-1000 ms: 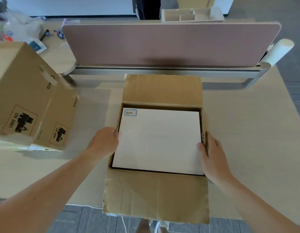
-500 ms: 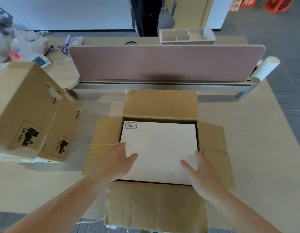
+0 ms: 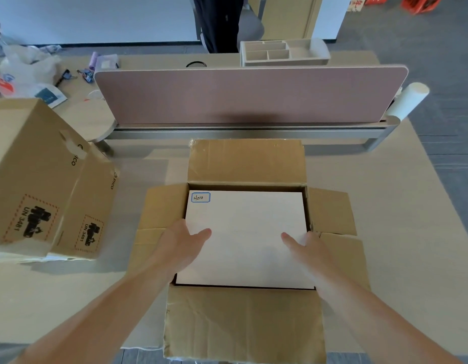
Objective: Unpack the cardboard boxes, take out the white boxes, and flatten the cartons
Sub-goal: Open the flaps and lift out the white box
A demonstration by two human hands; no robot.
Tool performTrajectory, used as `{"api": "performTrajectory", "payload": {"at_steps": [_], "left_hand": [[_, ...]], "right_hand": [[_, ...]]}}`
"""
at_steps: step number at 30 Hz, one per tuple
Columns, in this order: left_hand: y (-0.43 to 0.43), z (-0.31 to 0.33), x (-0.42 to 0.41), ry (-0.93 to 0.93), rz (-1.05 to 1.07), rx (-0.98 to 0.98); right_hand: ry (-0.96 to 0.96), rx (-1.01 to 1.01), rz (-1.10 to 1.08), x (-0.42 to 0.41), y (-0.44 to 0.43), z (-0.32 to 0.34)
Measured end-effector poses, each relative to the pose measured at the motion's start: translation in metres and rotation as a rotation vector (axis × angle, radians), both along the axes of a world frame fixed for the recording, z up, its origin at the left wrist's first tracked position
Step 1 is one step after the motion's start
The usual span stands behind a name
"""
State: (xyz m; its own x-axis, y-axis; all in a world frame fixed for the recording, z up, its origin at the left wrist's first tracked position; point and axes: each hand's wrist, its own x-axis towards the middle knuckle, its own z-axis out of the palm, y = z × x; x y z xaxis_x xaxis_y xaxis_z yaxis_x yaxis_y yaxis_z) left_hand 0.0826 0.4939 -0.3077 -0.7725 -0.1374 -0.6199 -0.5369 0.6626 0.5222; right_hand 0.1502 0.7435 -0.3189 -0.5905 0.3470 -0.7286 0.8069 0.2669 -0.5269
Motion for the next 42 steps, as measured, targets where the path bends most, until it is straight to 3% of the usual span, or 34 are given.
{"api": "performTrajectory", "payload": {"at_steps": [7, 14, 29, 42], "left_hand": [[0.008, 0.004, -0.013, -0.146, 0.147, 0.189], [-0.002, 0.021, -0.019, -0.143, 0.154, 0.159], [-0.018, 0.142, -0.022, 0.156, -0.021, 0.310], [0.099, 0.194, -0.049, 0.404, -0.136, 0.310]], "right_hand": [[-0.044, 0.018, -0.086, -0.016, -0.002, 0.008], [0.045, 0.023, -0.128, -0.012, 0.006, 0.027], [0.371, 0.034, -0.170, -0.015, 0.012, 0.124], [0.553, 0.096, -0.156, -0.029, 0.137, 0.172]]}}
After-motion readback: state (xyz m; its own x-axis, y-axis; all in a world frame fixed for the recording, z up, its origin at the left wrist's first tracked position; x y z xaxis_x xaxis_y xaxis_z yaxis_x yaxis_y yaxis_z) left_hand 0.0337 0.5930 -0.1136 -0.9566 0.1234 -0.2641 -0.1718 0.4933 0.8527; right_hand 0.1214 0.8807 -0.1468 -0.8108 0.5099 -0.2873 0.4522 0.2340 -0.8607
